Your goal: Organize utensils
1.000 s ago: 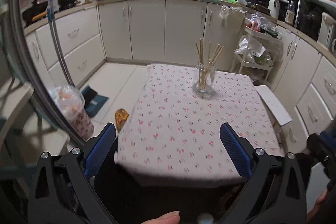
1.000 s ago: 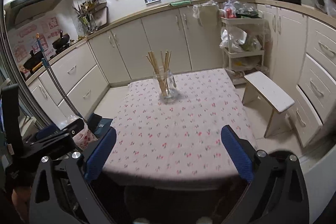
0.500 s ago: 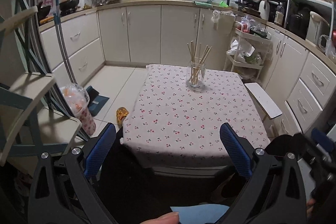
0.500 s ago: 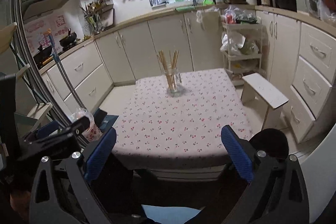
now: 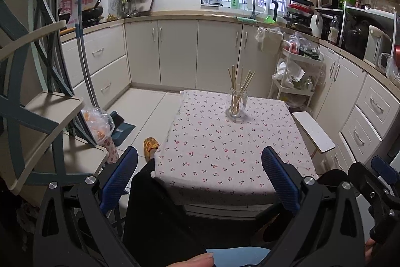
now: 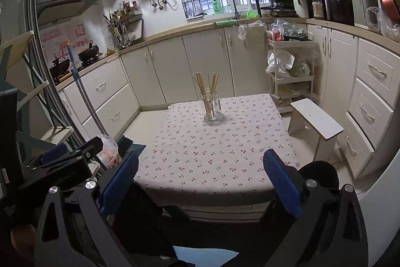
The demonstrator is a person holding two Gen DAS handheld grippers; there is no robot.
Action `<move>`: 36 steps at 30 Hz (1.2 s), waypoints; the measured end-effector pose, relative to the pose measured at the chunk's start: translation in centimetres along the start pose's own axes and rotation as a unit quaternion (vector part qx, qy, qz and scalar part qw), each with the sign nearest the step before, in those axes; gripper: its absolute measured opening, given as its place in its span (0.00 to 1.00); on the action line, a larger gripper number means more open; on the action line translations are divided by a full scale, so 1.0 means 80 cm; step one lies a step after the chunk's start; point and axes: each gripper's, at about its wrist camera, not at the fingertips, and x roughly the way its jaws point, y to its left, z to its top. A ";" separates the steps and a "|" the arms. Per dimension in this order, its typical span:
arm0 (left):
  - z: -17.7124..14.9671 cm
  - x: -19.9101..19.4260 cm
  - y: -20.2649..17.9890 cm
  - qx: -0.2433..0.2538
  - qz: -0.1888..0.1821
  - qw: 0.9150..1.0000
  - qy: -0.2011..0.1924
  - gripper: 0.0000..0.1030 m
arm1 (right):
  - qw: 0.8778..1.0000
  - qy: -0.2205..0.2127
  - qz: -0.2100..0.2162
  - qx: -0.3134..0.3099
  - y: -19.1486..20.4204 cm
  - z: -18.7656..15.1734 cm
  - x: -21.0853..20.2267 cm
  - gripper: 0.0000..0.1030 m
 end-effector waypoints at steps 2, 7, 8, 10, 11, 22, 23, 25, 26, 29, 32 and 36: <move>0.001 -0.005 0.000 0.002 -0.002 1.000 -0.005 0.93 | 1.000 -0.003 0.001 0.000 0.001 0.000 -0.003 0.93; 0.001 -0.008 -0.005 0.002 -0.002 1.000 -0.005 0.93 | 1.000 -0.007 0.001 0.000 0.005 -0.001 -0.007 0.93; 0.001 -0.008 -0.005 0.002 -0.002 1.000 -0.005 0.93 | 1.000 -0.006 0.002 0.000 0.005 0.000 -0.007 0.93; 0.001 -0.010 -0.007 0.001 -0.002 1.000 -0.005 0.93 | 1.000 -0.005 0.004 0.000 0.003 0.000 -0.007 0.93; 0.002 -0.011 -0.007 0.001 -0.002 1.000 -0.006 0.93 | 1.000 -0.005 0.006 0.000 0.004 -0.001 -0.007 0.93; -0.002 -0.010 -0.006 0.002 -0.006 1.000 -0.001 0.93 | 1.000 -0.003 0.009 0.001 0.001 -0.001 -0.006 0.93; -0.001 -0.011 -0.006 0.002 -0.006 1.000 -0.001 0.93 | 1.000 -0.003 0.009 0.001 0.001 -0.001 -0.005 0.93; -0.001 -0.010 -0.006 0.001 -0.006 1.000 -0.001 0.93 | 1.000 -0.002 0.010 0.002 0.000 -0.001 -0.005 0.93; -0.001 -0.010 -0.006 0.001 -0.006 1.000 -0.002 0.93 | 1.000 -0.001 0.011 0.003 0.000 -0.001 -0.004 0.93; -0.002 -0.010 -0.006 0.002 -0.007 1.000 -0.001 0.93 | 1.000 0.000 0.012 0.005 -0.001 -0.001 -0.003 0.93; -0.001 -0.010 -0.007 0.002 -0.008 1.000 0.000 0.93 | 1.000 0.000 0.013 0.006 -0.002 -0.001 -0.003 0.93; -0.001 -0.010 -0.007 0.003 -0.009 1.000 0.001 0.93 | 1.000 0.001 0.013 0.006 -0.002 -0.001 -0.003 0.93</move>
